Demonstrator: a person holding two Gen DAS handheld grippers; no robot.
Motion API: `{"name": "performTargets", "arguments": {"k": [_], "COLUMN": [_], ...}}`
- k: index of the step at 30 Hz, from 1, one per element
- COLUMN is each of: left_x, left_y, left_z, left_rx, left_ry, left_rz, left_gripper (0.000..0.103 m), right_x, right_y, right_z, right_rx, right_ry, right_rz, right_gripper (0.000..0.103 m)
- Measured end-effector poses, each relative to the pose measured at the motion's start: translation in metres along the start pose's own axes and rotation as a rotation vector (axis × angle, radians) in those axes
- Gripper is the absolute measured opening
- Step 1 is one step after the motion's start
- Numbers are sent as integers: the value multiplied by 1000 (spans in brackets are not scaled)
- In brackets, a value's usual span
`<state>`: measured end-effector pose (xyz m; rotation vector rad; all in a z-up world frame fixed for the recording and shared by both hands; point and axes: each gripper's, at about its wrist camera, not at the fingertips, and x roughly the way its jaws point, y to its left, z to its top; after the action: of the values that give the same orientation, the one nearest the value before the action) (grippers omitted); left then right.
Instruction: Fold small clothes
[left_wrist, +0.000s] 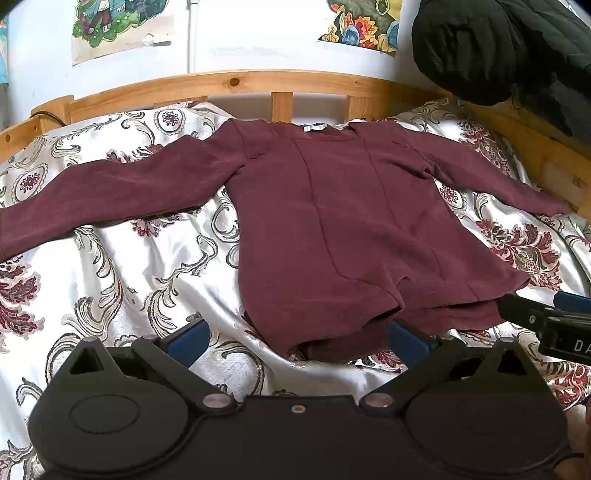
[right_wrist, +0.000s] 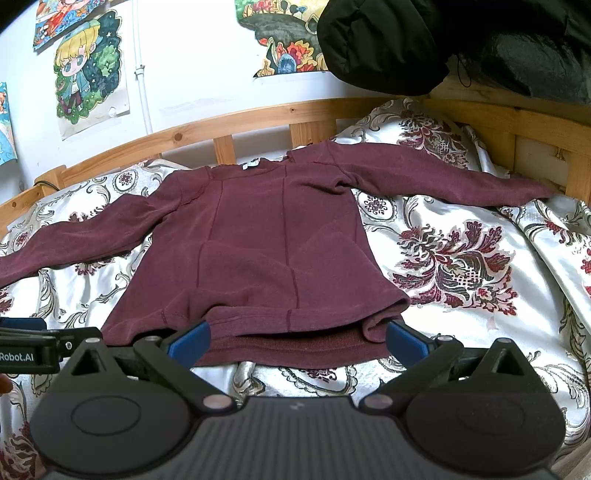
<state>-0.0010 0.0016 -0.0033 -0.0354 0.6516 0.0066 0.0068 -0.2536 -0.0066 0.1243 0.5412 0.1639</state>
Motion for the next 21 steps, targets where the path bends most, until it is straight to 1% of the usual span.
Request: {"name": "performTargets", "arguments": {"k": [21], "left_x": [1], "left_y": [0], "left_z": [-2], "left_rx": [-2], "left_ry": [9], "left_rz": [-5], "left_gripper": [102], "right_x": [0], "right_y": [0], "right_z": [-1], "right_rx": [8], "right_ry": [6], "right_rz": [1], "right_gripper": [103]}}
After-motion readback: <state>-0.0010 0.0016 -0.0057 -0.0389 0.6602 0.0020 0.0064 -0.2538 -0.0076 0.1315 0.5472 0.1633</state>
